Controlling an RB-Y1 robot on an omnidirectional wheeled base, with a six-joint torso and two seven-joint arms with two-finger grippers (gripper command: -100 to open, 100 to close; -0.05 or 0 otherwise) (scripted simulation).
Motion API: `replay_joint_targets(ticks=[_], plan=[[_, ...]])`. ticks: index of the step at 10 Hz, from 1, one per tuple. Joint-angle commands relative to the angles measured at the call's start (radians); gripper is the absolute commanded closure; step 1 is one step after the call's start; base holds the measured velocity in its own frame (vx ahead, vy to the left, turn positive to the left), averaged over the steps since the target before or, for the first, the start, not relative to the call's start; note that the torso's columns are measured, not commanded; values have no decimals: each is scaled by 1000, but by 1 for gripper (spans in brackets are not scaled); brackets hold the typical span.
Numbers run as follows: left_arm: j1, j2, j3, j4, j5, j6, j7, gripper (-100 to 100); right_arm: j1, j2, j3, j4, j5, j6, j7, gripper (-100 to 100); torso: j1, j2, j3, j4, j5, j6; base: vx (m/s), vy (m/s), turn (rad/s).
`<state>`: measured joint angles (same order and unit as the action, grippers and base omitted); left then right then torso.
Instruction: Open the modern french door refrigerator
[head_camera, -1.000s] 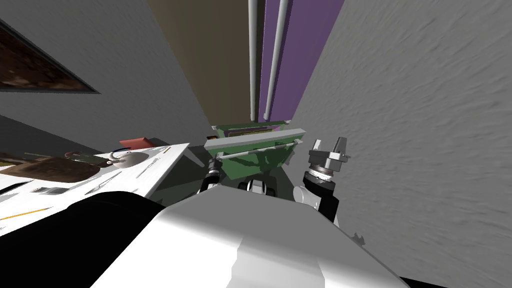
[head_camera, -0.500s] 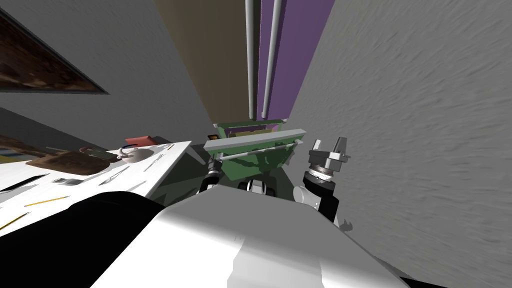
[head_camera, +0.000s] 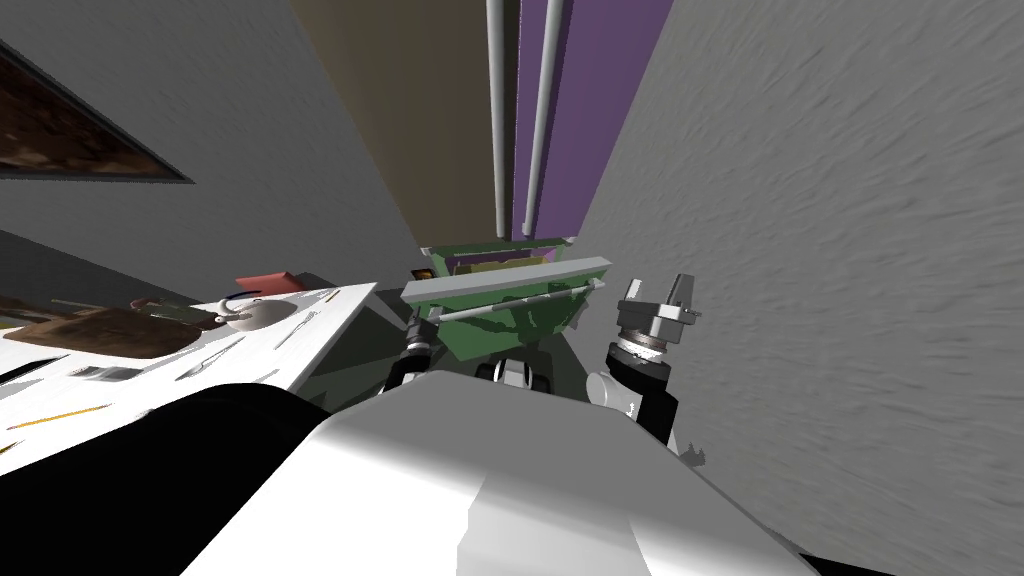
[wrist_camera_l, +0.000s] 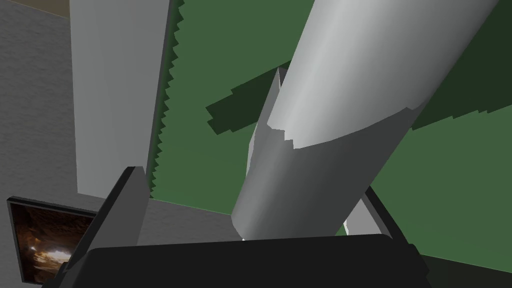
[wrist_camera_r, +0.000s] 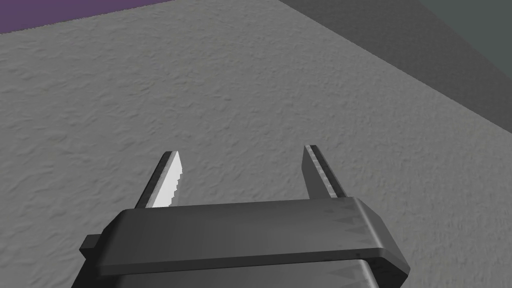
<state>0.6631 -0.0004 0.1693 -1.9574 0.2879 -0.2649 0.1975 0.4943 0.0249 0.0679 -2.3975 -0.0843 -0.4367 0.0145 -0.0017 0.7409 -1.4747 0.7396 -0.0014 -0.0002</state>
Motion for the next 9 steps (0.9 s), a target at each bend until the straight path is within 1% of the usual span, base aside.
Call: replay_joint_targets(ticks=[1,2,3,4,5,6,7,9], plan=[[42,0,5,-74,10,36,4,-100,0,0,0,0,0,0,0,0,-2,2,0,2,-2,0,28,-11,-16],[59,1,7,-100,14,50,6,-100,0,0,0,0,0,0,0,0,-4,3,1,4,-5,0,29,-11,-15],[59,1,7,-106,14,50,6,-100,0,0,0,0,0,0,0,0,-6,5,1,5,-7,-1,19,-4,-1],[76,1,9,-135,18,64,8,-100,0,0,0,0,0,0,0,0,-7,6,1,6,-8,0,11,-7,-14],[76,1,9,-135,18,64,8,-100,0,0,0,0,0,0,0,0,-9,7,1,8,-10,-1,11,-3,-6],[84,0,3,-113,16,75,6,-100,0,0,0,0,0,0,0,0,-10,8,2,8,-11,-1,10,4,-3],[86,0,2,-109,16,78,6,0,0,0,0,0,0,0,0,0,-8,7,2,6,-8,-1,0,0,0],[90,-1,1,-101,16,85,5,0,0,0,0,0,0,0,0,0,-3,2,0,2,-3,0,0,0,0]])
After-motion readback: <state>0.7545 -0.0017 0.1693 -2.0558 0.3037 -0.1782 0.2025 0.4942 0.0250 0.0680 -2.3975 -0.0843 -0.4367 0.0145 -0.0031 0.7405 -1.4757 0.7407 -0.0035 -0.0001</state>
